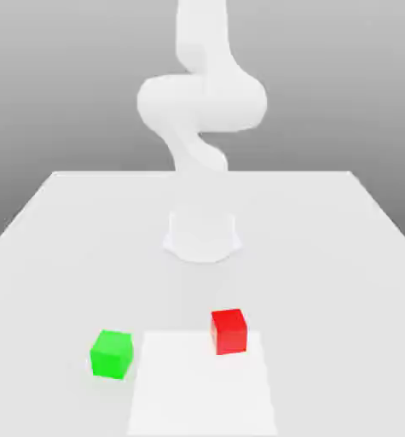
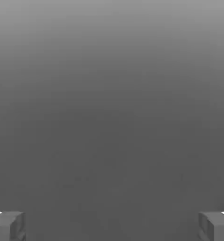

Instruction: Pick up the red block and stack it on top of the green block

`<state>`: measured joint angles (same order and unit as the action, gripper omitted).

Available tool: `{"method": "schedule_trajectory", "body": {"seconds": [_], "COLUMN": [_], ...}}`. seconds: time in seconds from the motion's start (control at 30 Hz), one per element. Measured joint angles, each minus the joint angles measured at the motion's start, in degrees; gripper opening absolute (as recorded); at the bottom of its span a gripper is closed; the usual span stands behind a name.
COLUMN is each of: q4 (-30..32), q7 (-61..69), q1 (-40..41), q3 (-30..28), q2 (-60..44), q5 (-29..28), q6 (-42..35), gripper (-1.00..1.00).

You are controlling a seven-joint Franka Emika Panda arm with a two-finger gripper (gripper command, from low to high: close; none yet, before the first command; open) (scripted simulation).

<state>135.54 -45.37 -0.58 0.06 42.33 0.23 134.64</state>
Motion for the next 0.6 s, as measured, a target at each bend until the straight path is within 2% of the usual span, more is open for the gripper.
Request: {"method": "schedule_trajectory", "body": {"seconds": [0.47,0.6], "q4": [25.58,31.41], "q7": [3.07,3.14], "q1": [-3.54,-4.02], "q3": [1.80,2.78], "q2": [-24.81,-37.53], "q5": [1.19,0.46], "q6": [19.52,29.16], "gripper": [0.00,0.00]}}
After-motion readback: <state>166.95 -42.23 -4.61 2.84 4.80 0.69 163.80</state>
